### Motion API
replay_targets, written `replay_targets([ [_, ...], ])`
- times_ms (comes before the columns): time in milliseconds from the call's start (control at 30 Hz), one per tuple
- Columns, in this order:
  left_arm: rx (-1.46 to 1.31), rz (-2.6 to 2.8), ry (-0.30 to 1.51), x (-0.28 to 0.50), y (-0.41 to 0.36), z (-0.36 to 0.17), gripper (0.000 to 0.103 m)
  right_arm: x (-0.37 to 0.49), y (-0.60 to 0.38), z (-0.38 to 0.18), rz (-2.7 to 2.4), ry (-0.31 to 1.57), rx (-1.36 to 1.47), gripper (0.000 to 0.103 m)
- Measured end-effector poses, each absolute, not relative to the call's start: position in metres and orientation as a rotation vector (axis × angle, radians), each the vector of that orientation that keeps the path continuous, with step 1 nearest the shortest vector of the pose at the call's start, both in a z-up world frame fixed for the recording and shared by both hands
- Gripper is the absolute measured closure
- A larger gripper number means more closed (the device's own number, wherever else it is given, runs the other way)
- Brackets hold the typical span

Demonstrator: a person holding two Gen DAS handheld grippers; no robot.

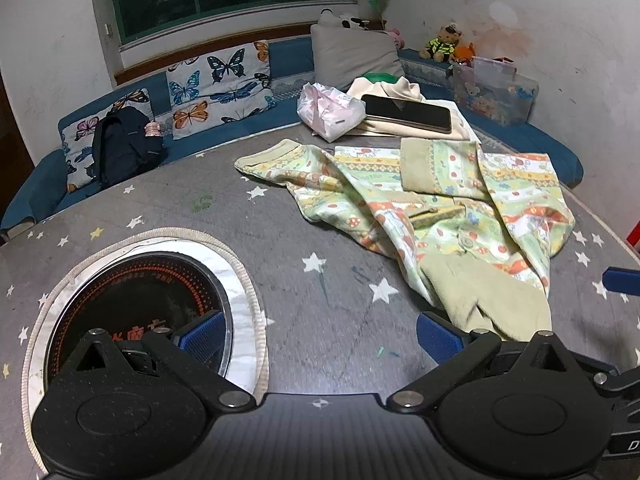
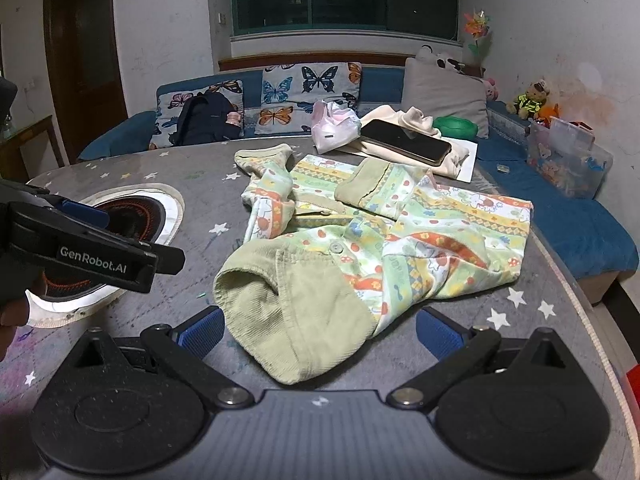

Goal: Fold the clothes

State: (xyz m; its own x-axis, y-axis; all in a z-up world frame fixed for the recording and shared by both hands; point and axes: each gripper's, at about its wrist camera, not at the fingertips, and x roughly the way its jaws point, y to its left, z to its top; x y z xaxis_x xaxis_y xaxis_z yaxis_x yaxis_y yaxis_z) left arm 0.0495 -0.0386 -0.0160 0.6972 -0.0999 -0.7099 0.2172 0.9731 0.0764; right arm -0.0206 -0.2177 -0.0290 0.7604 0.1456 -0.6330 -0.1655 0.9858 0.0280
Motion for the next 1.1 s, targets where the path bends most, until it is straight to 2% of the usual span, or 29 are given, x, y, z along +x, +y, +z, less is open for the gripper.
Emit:
replay_targets([
  [500,0.126,-0.186,0.816,0.093,-0.058,-0.015,0.006,0.0,-0.234,-0.039,0.154,0.712,0.003,0.006],
  [667,0.126,-0.192,0.834,0.106,-0.067,-0.024,0.013,0.007,-0.241,-0.044,0.154,0.724,0.023,0.011],
  [867,0.125,-0.2,0.856,0.122,-0.077,-0.035,0.04,0.011,-0.246,-0.047,0.158,0.731,0.038,0.014],
  [1000,0.104,-0.232,0.884,0.126,-0.078,-0.04,0.076,0.011,-0.248,-0.048,0.162,0.732,0.043,0.017],
  [1100,0.106,-0.246,0.891,0.125,-0.078,-0.043,0.092,0.012,-0.249,-0.049,0.164,0.735,0.05,0.018],
])
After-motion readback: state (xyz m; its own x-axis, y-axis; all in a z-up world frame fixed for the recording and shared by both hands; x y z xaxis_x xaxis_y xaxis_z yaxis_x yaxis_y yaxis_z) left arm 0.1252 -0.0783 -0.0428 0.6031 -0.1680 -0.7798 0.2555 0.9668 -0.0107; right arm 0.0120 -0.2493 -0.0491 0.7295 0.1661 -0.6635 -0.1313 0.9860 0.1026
